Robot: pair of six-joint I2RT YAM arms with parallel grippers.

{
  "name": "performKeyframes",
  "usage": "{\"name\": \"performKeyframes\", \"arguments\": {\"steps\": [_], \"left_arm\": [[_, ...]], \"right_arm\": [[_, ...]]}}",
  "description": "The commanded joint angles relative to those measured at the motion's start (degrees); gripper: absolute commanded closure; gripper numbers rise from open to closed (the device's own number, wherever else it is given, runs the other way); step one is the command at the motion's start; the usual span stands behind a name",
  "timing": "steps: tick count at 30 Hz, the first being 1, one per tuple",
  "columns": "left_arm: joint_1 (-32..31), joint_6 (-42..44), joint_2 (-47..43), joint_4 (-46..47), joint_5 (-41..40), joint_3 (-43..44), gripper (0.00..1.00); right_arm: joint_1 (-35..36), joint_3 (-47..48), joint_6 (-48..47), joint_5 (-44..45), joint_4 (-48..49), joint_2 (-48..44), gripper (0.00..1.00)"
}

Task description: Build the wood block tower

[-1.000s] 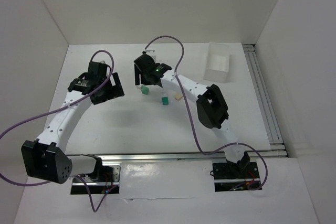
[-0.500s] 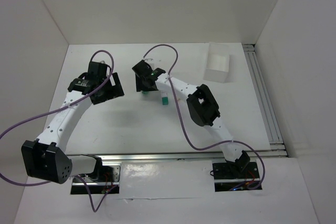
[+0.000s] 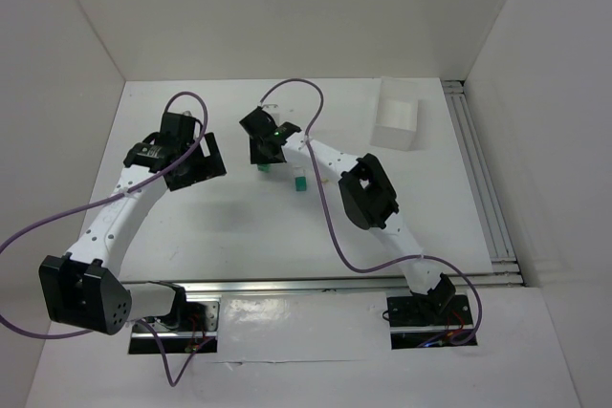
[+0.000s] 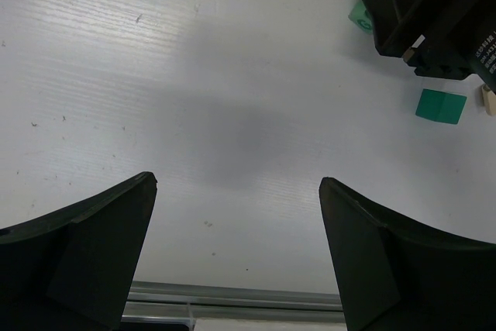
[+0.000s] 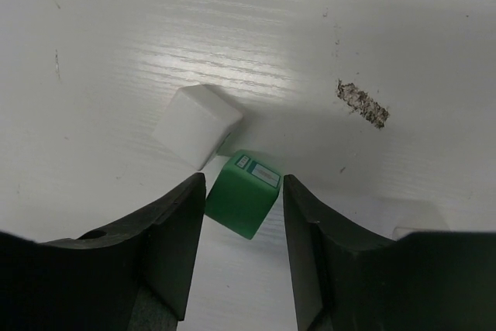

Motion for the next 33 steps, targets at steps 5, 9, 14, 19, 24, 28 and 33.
{"name": "performKeyframes", "arguments": {"steps": [5,9,14,19,24,28,33], "left_arm": [[-0.3,0.4,-1.0,0.5,-0.6,-0.2,0.00],[-0.3,-0.1,-1.0,0.5,-0.6,-0.2,0.00],[-0.3,-0.1,-1.0,0.5,-0.6,-0.2,0.00],[-0.3,-0.1,-1.0,0.5,-0.6,-0.2,0.00],[-0.3,-0.1,-1.0,0.5,-0.6,-0.7,0.00],[-0.3,-0.1,-1.0,0.5,-0.1,-0.7,0.00],[-0.3,-0.1,-1.0,1.0,-0.1,-1.3,0.00]], "right_arm": [[-0.4,-1.5,-0.1,4.9,-1.2,-1.3,0.49],[-0.4,-3.4,-0.1,4.9,-1.7,-2.6,0.49],[0.2,-6.8,-0.1,4.9,0.0,-4.5,0.62],[0.2,-9.3,-0.6,5.4,1.4,-7.1,0.69],[0.8,-14.8,-1.7,4.8,0.9,-10.6,0.69],[0.8,-21.3,-0.6,4.2,0.1,-14.0,0.69],[1.3,-24.8,-0.6,3.7,1.8,-17.3,0.63]]}}
